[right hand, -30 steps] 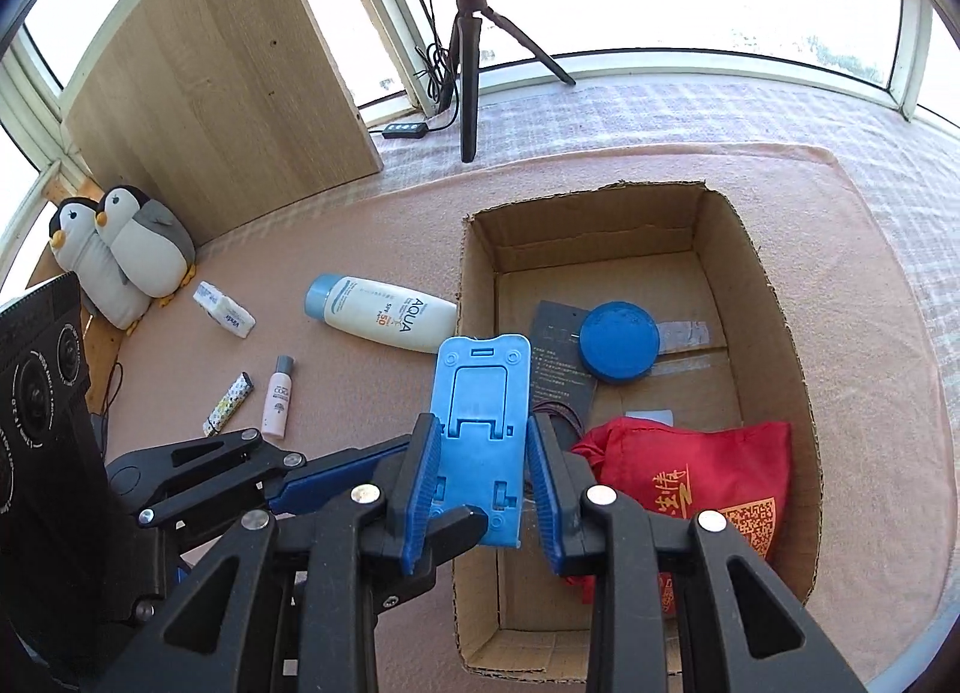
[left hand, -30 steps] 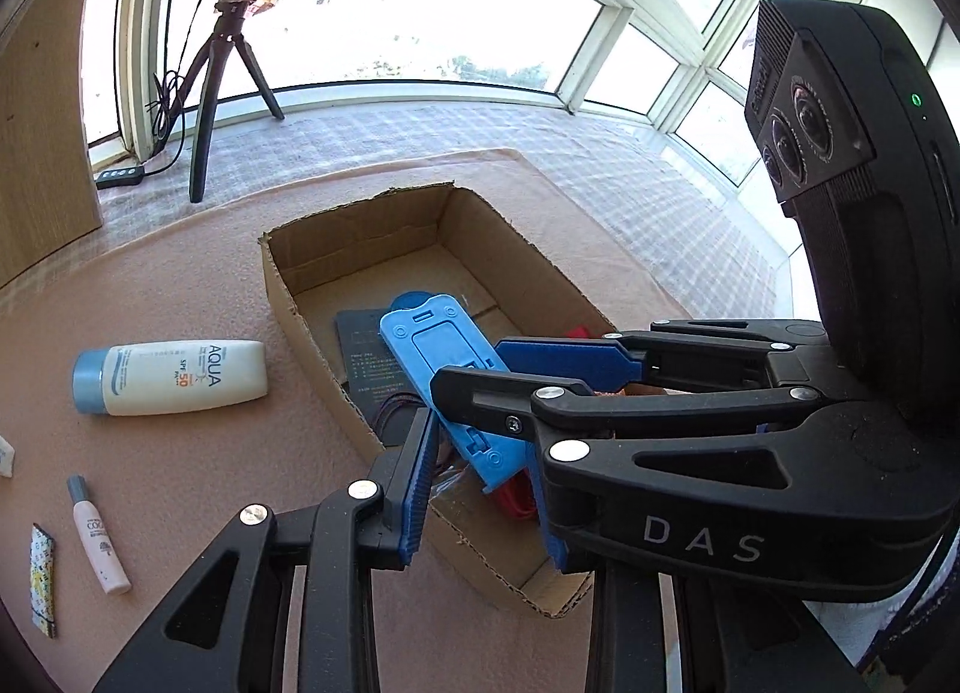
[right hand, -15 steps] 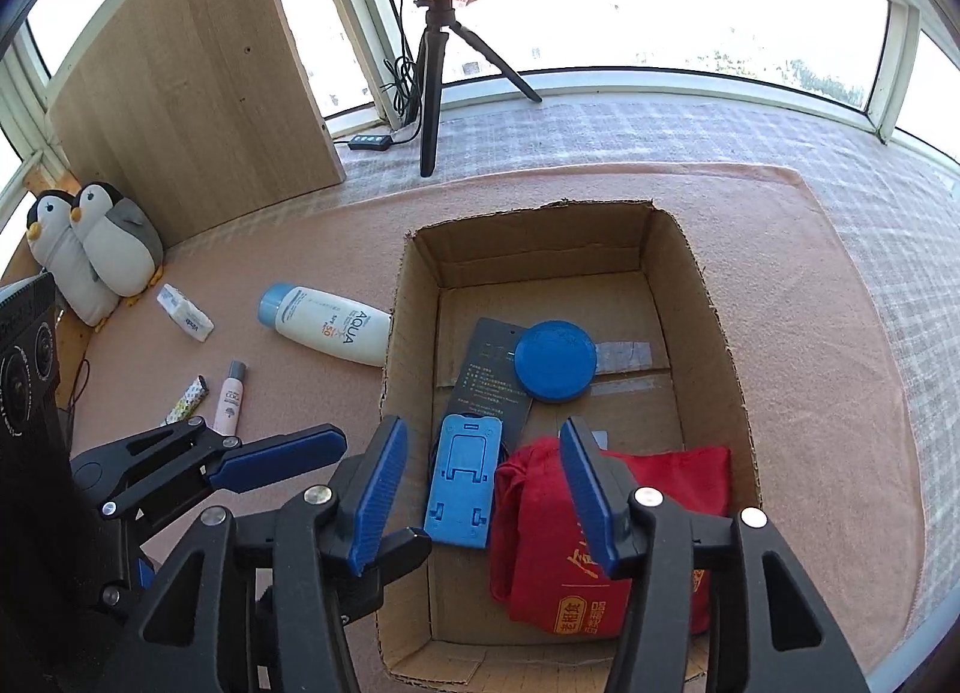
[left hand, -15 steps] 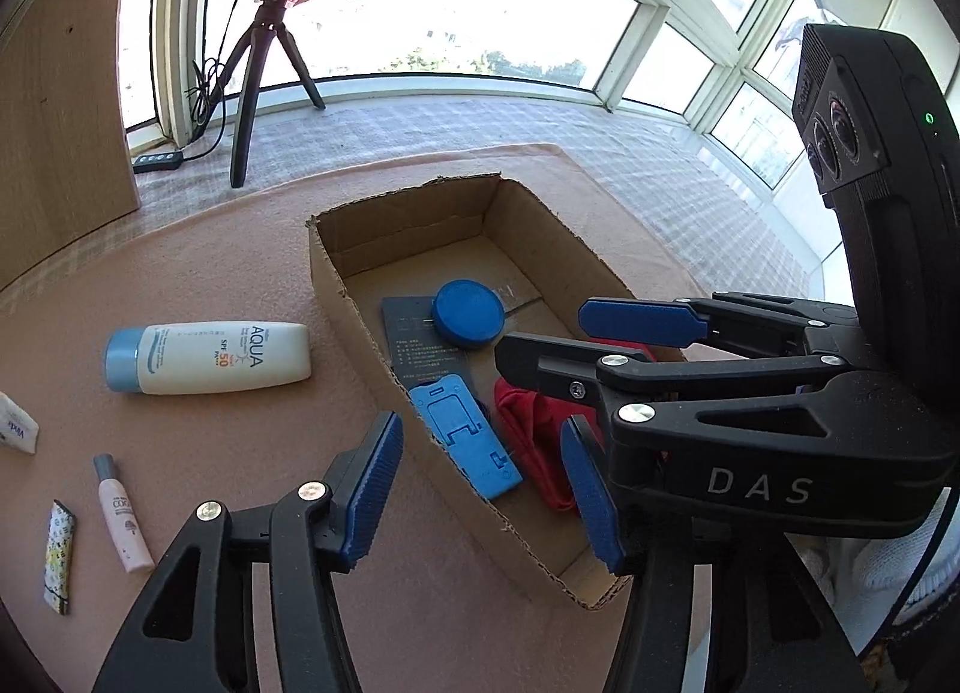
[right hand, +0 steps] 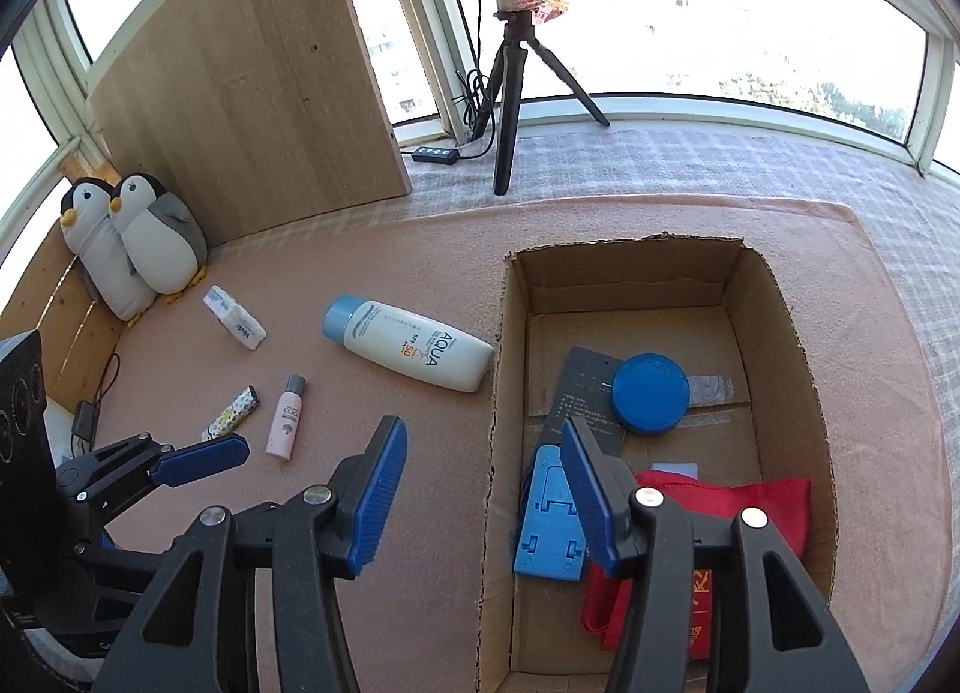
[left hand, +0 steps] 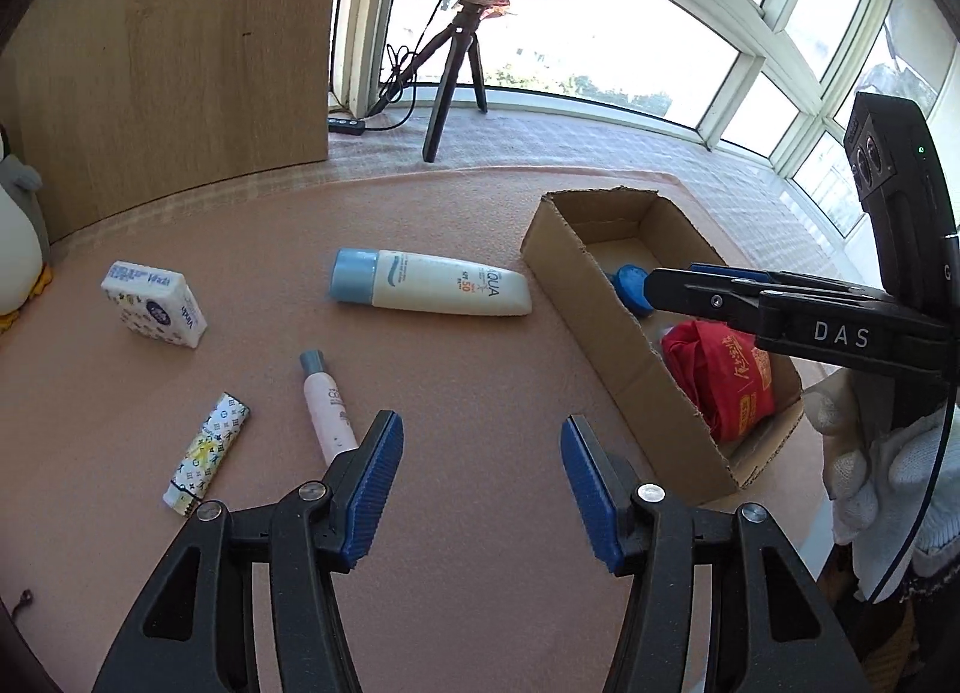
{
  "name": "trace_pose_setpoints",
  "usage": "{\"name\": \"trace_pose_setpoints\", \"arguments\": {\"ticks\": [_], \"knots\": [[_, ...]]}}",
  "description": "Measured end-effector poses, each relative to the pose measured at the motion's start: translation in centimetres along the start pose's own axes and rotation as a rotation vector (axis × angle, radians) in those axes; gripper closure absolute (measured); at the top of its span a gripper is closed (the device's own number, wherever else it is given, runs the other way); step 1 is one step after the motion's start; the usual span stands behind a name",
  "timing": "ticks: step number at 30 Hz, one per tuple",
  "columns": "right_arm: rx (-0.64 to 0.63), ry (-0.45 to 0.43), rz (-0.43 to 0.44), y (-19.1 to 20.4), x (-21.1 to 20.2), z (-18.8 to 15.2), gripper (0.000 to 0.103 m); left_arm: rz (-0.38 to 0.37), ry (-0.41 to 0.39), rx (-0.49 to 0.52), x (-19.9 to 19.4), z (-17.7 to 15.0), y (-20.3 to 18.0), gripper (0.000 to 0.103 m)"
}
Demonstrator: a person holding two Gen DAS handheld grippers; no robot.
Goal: Organize objects
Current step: 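Carry the phone stand into the box and open the right gripper, then move the right tool toward the AQUA sunscreen bottle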
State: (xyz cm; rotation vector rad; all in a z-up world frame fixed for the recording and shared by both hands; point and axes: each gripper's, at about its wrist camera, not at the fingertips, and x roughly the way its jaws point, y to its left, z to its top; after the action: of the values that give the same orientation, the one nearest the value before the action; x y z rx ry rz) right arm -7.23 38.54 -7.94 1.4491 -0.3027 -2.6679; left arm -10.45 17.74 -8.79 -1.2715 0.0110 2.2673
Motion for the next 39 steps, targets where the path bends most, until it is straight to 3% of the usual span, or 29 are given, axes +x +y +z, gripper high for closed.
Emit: {"name": "trace_pose_setpoints", "arguments": {"ticks": [8,15,24,29,36,39], "knots": [[-0.072,0.04,0.028,4.7,2.2,0.5,0.053,0.085,-0.009,-0.096,-3.9,-3.7,7.0,0.044],[-0.084,0.052,0.043,7.6,3.8,0.9,0.053,0.131,-0.017,-0.142,-6.0,-6.0,10.9,0.045],[-0.046,0.068,0.029,7.7,7.1,4.3,0.053,0.155,-0.029,-0.178,-7.4,-7.0,13.1,0.045],[0.023,0.14,0.076,6.6,10.7,6.5,0.053,0.164,-0.02,-0.19,-7.7,-7.9,13.9,0.045],[-0.048,0.2,0.007,7.9,14.9,8.2,0.049,0.178,-0.018,-0.218,-8.4,-9.0,15.0,0.045],[-0.032,0.238,0.024,7.6,16.5,8.7,0.048,0.18,-0.017,-0.226,-8.6,-9.4,15.4,0.045]]}}
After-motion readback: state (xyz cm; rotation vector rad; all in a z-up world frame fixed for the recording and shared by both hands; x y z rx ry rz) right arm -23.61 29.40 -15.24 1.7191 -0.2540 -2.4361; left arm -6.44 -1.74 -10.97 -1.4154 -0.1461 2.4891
